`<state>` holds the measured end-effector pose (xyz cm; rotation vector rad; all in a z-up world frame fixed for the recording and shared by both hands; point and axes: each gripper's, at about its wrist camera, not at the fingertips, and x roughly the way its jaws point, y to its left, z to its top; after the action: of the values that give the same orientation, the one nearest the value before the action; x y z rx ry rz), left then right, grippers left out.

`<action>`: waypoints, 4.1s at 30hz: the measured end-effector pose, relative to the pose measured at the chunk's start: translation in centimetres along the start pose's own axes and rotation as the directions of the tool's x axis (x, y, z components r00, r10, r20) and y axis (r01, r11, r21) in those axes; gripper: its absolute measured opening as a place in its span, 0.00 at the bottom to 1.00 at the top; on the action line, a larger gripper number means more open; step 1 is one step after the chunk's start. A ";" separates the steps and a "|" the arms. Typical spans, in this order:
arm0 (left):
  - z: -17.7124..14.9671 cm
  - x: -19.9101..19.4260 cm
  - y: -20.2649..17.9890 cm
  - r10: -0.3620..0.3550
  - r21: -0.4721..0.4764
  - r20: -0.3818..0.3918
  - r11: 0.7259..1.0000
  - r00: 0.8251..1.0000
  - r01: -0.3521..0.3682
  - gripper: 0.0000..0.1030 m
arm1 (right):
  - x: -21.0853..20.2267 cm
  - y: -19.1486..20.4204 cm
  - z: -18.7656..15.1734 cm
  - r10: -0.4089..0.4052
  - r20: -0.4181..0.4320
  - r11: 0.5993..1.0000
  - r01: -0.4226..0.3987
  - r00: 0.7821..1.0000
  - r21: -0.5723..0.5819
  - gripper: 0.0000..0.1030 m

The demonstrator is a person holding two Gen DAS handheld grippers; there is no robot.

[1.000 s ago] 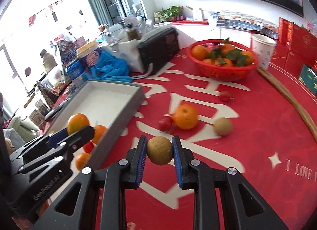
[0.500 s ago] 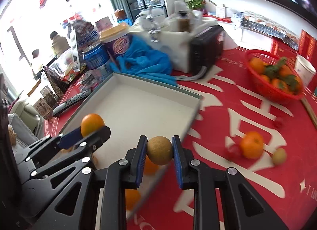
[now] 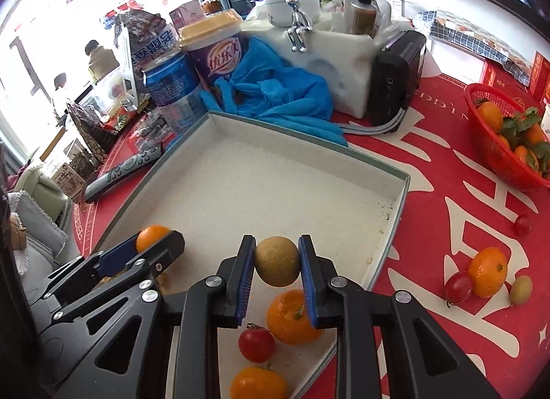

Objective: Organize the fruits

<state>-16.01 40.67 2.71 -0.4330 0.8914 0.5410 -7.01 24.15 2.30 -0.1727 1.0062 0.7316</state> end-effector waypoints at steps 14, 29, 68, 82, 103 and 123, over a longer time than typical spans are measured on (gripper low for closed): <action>0.3 -2.2 1.2 0.017 -0.081 0.112 0.997 0.994 -0.008 0.78 | 0.3 -2.0 0.3 0.033 -0.022 0.996 -0.031 0.999 0.083 0.48; -0.5 -3.2 -0.3 -0.033 -0.068 0.156 0.997 0.987 0.044 0.79 | -5.0 -5.1 -0.3 0.141 0.164 0.975 -0.166 0.976 0.147 1.00; -10.3 -1.9 -18.1 -0.207 0.560 -0.012 0.809 0.978 0.178 0.79 | -9.4 -22.0 -11.8 -0.396 -0.056 0.879 0.396 0.916 0.264 1.00; -9.4 -1.2 -18.5 -0.197 0.539 -0.010 0.825 0.980 0.171 0.79 | -5.3 -20.1 -7.0 -0.355 0.006 0.920 0.349 0.935 0.177 1.00; -6.3 1.6 -22.5 -0.214 0.498 -0.062 0.840 0.975 0.216 0.53 | -12.4 -21.4 -13.2 -0.260 0.078 0.941 0.234 0.963 0.246 0.29; -11.1 -2.7 -18.2 -0.263 0.484 -0.040 0.839 0.964 0.249 0.23 | -12.9 -21.5 -15.4 -0.262 0.100 0.936 0.228 0.960 0.266 0.29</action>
<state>-13.11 19.50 1.08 -0.0784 0.8893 0.0627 -8.53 -5.16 0.41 -0.0261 0.9201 0.3761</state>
